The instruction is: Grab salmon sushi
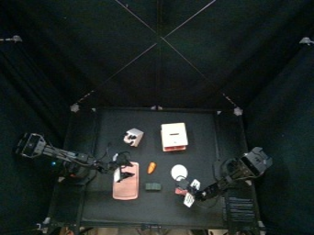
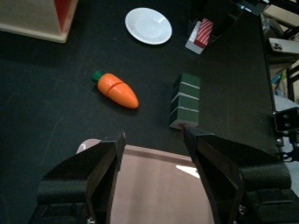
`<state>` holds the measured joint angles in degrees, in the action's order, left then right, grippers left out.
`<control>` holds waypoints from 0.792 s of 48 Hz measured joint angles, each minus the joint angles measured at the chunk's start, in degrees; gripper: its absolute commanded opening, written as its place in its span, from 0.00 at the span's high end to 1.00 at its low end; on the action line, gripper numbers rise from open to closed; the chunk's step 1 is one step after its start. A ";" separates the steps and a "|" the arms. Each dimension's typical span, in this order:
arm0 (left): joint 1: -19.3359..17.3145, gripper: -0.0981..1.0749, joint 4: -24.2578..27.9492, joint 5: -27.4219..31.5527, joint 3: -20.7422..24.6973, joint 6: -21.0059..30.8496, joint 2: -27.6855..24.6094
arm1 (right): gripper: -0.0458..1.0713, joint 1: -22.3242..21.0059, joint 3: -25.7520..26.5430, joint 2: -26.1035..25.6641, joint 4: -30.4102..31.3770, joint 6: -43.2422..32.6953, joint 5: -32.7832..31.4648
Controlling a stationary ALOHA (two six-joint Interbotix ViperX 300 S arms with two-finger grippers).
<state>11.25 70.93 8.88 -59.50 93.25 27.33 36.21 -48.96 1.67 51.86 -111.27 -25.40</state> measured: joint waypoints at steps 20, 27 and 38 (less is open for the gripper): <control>0.00 0.15 0.00 0.00 -0.09 0.00 0.00 | 0.23 -2.02 -0.44 0.35 -0.26 -0.09 5.36; 0.00 0.15 0.09 0.00 -0.09 0.00 0.00 | 0.31 -2.11 -0.62 0.00 -0.09 0.00 5.63; 0.09 0.15 0.09 0.00 -0.09 -0.09 0.00 | 0.45 -2.29 -0.88 -1.14 0.00 0.00 6.15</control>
<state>11.34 71.02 8.88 -59.59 93.16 27.33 33.93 -49.83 0.53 51.86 -111.27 -19.25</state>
